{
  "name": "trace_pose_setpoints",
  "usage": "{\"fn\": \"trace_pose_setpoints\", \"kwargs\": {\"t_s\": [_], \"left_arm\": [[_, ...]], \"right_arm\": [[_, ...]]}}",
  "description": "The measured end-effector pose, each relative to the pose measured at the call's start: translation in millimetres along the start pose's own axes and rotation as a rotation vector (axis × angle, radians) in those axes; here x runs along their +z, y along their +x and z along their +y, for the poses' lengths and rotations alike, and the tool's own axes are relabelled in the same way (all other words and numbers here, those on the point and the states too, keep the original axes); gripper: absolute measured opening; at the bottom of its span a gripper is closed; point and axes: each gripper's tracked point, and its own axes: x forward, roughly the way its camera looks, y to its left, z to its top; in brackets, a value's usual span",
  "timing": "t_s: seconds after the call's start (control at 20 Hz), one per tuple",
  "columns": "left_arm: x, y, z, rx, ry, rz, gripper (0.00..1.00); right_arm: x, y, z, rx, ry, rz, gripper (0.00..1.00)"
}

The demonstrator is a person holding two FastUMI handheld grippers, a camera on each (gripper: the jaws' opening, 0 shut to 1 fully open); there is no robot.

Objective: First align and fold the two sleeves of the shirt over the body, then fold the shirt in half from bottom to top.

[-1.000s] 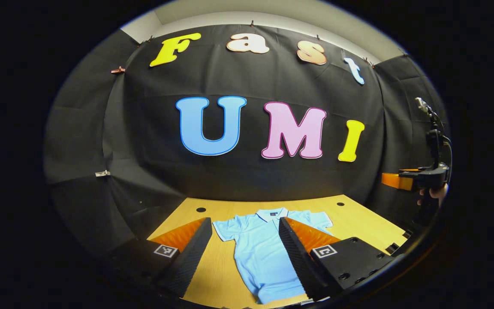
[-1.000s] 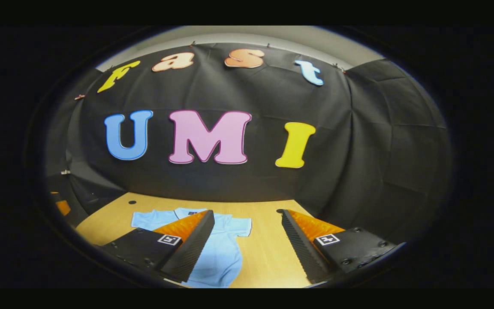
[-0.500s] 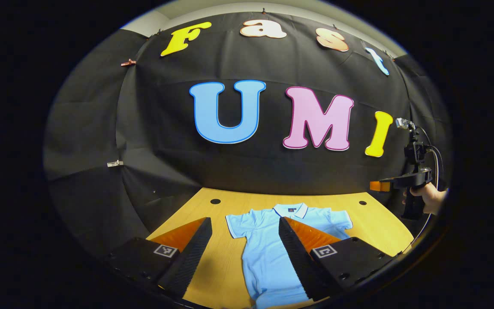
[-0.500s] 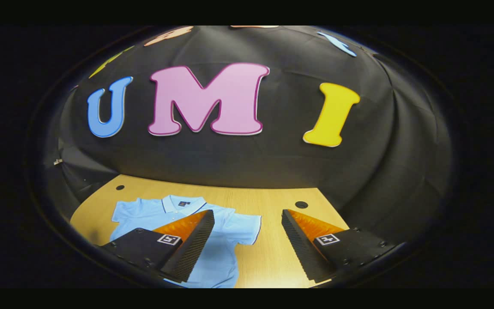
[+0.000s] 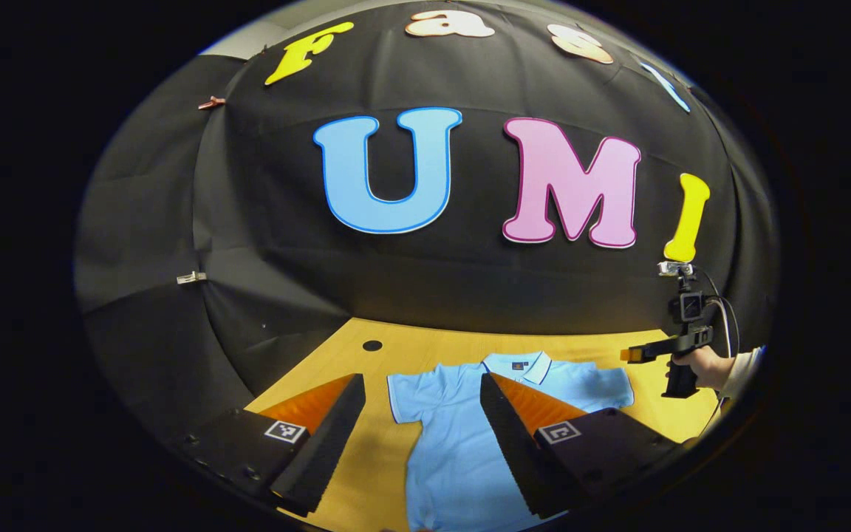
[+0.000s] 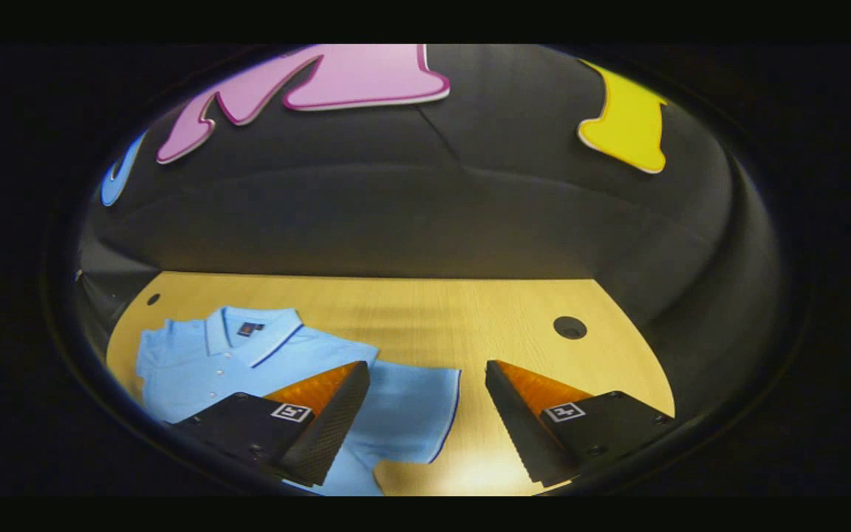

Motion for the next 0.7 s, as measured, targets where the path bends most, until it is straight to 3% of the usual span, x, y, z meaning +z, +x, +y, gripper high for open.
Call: {"fn": "trace_pose_setpoints", "kwargs": {"t_s": [0.25, 0.6, 0.7], "left_arm": [[-17.9, 14.9, -17.4, -0.019, -0.031, 0.031, 0.98], [-22.3, 27.8, -23.2, -0.02, -0.039, 0.042, 0.98], [-22.8, 29.7, -25.5, -0.021, -0.036, 0.04, 0.98]], "right_arm": [[-33.7, 46.3, -14.7, -0.034, 0.06, 0.086, 0.97], [-38.3, 56.6, -8.2, -0.014, 0.089, 0.101, 0.93], [-38.0, 56.0, -5.8, -0.006, 0.085, 0.098, 0.52]]}}
